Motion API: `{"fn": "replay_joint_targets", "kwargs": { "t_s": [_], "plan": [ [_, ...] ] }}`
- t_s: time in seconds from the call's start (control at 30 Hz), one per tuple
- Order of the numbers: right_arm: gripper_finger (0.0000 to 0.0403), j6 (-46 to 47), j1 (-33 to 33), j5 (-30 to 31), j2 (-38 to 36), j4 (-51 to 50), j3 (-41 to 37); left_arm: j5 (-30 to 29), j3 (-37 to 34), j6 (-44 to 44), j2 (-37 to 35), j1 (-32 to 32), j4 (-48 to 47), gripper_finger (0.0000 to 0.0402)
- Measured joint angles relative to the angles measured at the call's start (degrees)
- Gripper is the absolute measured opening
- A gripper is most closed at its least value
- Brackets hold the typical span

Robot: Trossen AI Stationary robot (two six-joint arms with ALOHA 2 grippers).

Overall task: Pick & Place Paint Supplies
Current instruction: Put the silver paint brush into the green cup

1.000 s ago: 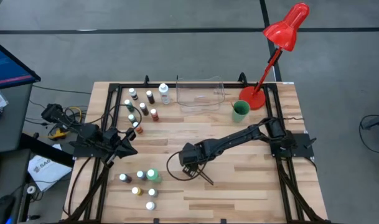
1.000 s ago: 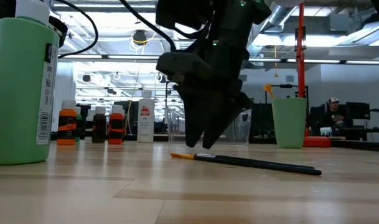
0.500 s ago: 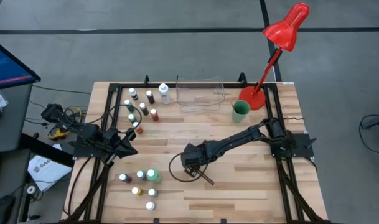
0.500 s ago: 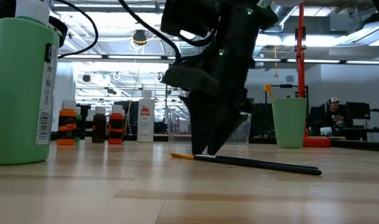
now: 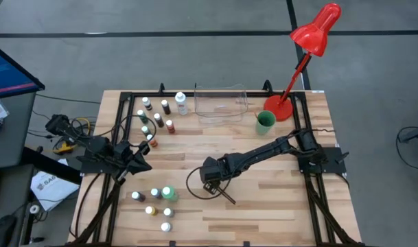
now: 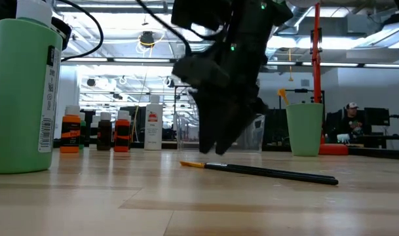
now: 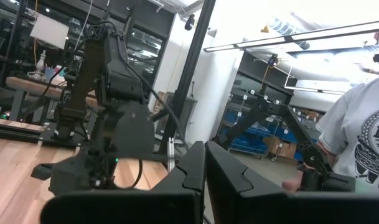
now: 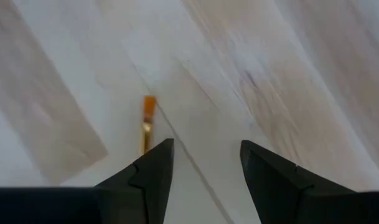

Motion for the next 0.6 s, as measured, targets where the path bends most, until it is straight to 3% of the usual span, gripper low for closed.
{"fn": "replay_joint_targets", "kwargs": {
  "t_s": [0.6],
  "plan": [
    [0.0175, -0.40, 2.26, 1.97, 0.26, 2.10, 0.08, 0.00, -0.01, 0.00, 0.01, 0.00, 0.00, 0.0002]
  ]
}}
